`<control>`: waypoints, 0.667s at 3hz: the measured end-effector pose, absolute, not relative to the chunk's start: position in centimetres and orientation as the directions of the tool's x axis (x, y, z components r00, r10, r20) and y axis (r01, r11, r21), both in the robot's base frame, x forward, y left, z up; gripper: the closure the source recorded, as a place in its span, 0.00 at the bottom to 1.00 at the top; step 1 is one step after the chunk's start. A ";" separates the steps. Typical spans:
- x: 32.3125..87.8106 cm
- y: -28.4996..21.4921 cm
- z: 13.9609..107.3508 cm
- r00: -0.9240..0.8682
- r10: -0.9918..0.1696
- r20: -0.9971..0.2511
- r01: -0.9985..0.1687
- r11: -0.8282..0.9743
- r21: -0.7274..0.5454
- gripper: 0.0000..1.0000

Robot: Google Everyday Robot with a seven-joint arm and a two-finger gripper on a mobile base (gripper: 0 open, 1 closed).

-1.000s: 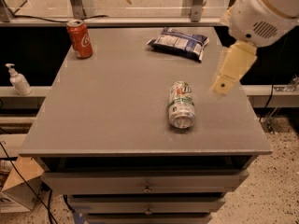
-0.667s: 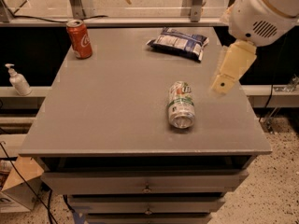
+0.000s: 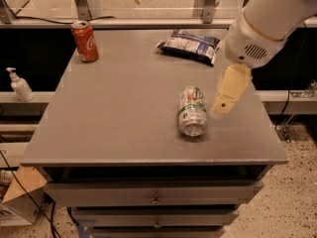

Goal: Pick 7up can

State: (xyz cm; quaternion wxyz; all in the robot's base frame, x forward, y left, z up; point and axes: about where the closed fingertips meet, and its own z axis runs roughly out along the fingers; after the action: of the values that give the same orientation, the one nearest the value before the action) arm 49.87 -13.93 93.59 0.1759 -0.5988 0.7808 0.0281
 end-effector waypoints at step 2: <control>49.7 -11.2 86.9 -0.232 -0.911 -0.342 -0.966 0.257 -0.029 0.00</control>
Offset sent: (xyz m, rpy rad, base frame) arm -0.0011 0.0465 -0.1008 0.1418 0.1853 0.0580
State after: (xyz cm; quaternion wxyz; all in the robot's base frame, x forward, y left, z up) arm 49.73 -11.24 86.87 0.1464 -0.6020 0.7792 0.0944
